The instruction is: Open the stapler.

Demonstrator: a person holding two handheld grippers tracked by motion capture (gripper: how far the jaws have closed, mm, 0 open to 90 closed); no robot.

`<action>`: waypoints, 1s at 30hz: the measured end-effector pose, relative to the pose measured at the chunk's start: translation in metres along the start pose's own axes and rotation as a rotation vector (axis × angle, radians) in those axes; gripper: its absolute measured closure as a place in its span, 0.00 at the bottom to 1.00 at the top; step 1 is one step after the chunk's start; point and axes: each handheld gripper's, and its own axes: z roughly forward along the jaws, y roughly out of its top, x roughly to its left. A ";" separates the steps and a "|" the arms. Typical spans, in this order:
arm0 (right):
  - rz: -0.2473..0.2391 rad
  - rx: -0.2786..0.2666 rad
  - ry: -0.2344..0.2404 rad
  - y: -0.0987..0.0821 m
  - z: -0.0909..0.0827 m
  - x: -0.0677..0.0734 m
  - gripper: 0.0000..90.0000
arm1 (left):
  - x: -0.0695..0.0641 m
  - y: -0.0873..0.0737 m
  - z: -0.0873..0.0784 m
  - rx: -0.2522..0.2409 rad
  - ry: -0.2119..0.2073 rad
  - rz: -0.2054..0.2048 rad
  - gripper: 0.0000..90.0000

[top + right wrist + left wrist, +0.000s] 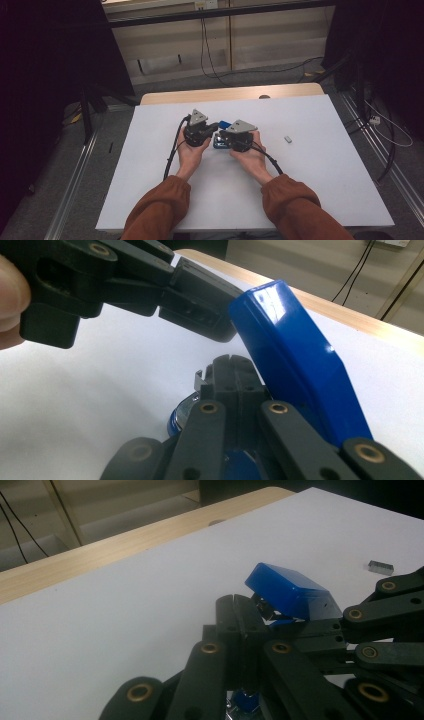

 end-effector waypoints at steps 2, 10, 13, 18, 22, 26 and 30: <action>-0.002 -0.008 -0.005 0.000 0.000 0.001 1.00 | 0.000 0.000 0.000 0.003 -0.002 -0.001 1.00; -0.005 -0.017 -0.021 -0.001 0.002 0.002 1.00 | 0.001 0.001 -0.003 -0.014 0.001 -0.036 1.00; -0.006 -0.015 -0.022 -0.001 0.002 0.002 1.00 | 0.003 0.000 -0.004 -0.004 0.004 -0.034 1.00; -0.007 -0.010 -0.022 0.000 0.001 0.001 1.00 | 0.005 -0.006 -0.001 0.028 0.002 -0.036 1.00; -0.009 -0.006 -0.025 0.000 0.001 0.001 1.00 | 0.005 -0.008 0.001 0.051 -0.005 -0.024 1.00; -0.006 -0.003 -0.022 -0.001 0.001 -0.001 1.00 | 0.004 -0.011 0.003 0.069 -0.010 -0.021 1.00; -0.002 -0.005 -0.024 -0.001 0.001 -0.001 1.00 | 0.003 -0.014 0.006 0.088 -0.011 -0.013 1.00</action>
